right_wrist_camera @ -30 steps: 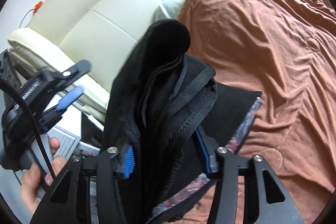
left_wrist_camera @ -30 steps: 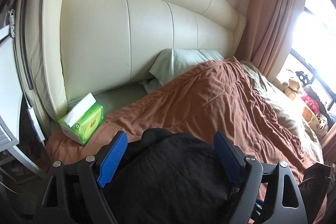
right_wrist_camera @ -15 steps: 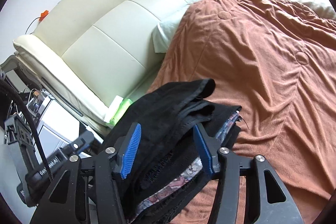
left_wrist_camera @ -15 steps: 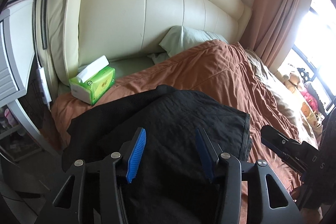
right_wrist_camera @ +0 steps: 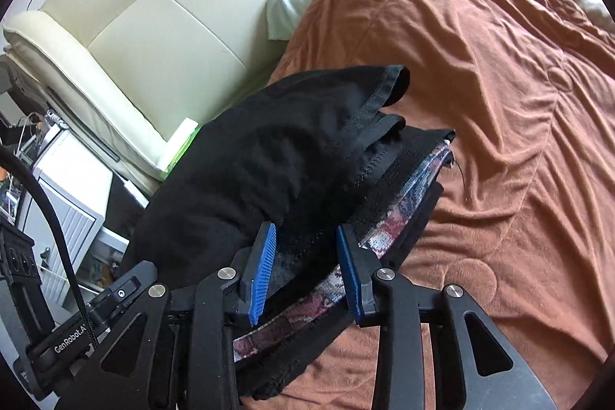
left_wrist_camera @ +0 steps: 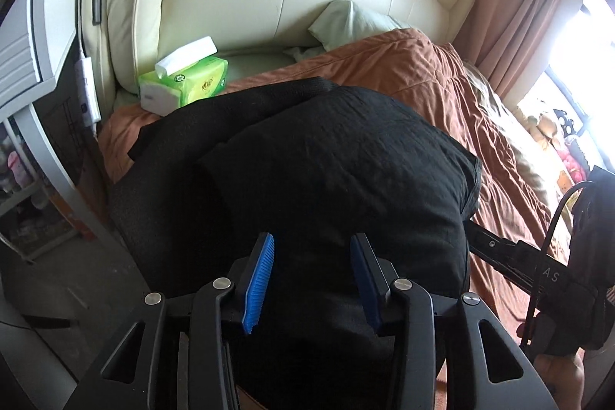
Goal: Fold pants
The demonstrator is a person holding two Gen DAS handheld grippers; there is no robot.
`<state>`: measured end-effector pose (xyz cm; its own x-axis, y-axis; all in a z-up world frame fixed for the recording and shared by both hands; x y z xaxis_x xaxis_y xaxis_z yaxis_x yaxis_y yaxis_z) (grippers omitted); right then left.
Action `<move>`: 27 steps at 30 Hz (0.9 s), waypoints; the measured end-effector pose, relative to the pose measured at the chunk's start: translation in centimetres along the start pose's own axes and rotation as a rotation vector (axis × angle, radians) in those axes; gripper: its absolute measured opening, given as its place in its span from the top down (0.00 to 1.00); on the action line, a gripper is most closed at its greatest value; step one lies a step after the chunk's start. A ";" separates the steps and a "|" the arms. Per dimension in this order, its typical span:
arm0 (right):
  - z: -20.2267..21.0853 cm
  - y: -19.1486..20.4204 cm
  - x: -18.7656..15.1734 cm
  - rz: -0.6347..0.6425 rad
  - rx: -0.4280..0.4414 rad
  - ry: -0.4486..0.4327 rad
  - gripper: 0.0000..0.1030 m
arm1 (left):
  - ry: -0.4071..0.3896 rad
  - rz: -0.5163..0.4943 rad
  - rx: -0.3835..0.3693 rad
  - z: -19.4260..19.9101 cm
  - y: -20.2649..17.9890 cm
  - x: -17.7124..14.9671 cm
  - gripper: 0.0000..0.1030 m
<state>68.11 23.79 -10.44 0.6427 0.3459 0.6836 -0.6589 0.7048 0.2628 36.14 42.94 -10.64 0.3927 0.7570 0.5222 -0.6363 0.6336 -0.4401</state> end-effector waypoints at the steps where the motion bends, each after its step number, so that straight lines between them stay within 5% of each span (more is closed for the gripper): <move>1: 0.4 -0.1 -0.2 0.001 -0.019 0.006 0.70 | 0.000 -0.006 0.006 0.3 0.0 -0.5 0.57; 15: 11.6 -2.7 -5.3 -0.038 -0.040 -0.035 0.70 | -0.029 -0.081 -0.010 6.3 -3.8 -5.0 0.51; 22: 19.4 -3.0 -7.4 -0.026 -0.107 -0.097 0.19 | -0.090 -0.146 -0.042 10.4 -7.2 -7.2 0.15; 24: 21.3 -3.0 -8.1 -0.023 -0.117 -0.110 0.18 | -0.089 -0.160 -0.062 11.4 -7.9 -8.0 0.00; 27: 24.3 -3.0 -9.4 -0.011 -0.147 -0.129 0.14 | -0.098 -0.199 -0.065 13.2 -9.2 -9.2 0.00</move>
<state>54.54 3.39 -1.14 0.5880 0.2616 0.7654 -0.5816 0.7943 0.1753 29.65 28.03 -1.77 0.4378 0.5991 0.6704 -0.5073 0.7802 -0.3659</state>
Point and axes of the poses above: each gripper's, at about its wrist camera, not at the fingertips, and z roughly against the way its jaws point, y to its left, x to its top, the point moved 2 cm from there along -z, roughly the way its jaws point, and after that the axes turned 11 degrees about z, right-handed, at the moved point
